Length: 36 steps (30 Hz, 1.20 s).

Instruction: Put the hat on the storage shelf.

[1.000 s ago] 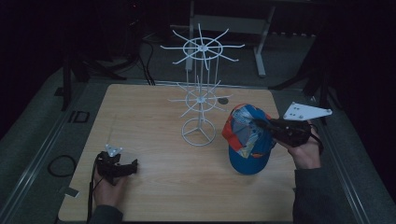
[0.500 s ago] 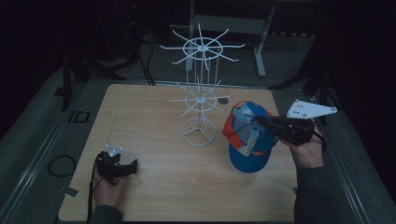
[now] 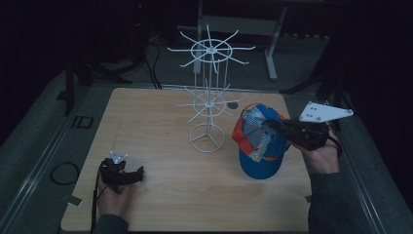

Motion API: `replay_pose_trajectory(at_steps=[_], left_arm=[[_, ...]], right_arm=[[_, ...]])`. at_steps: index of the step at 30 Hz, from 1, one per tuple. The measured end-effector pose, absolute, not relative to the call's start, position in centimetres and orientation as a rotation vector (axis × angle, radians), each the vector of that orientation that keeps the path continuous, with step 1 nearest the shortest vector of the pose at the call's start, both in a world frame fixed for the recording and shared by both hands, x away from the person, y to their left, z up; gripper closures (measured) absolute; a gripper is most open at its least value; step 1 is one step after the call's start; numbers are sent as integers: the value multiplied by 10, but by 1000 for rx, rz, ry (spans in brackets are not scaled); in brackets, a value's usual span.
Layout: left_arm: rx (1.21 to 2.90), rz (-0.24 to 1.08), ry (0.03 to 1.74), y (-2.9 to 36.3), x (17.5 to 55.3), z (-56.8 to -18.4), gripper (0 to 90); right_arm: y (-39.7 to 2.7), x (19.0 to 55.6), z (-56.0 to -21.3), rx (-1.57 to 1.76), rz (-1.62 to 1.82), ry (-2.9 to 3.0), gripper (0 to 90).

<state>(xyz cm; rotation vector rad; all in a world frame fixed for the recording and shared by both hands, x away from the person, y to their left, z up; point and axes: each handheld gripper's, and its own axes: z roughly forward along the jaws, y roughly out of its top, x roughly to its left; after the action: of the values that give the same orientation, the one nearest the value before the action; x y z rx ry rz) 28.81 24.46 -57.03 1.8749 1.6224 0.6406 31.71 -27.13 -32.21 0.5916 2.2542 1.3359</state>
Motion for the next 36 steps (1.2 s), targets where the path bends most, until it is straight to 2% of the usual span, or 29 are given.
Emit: replay_pose_trajectory(at_steps=[36], left_arm=[[1875,641,1622,245,288,-570,40]], right_arm=[[-263,315,-297,513,1354,2237,885]])
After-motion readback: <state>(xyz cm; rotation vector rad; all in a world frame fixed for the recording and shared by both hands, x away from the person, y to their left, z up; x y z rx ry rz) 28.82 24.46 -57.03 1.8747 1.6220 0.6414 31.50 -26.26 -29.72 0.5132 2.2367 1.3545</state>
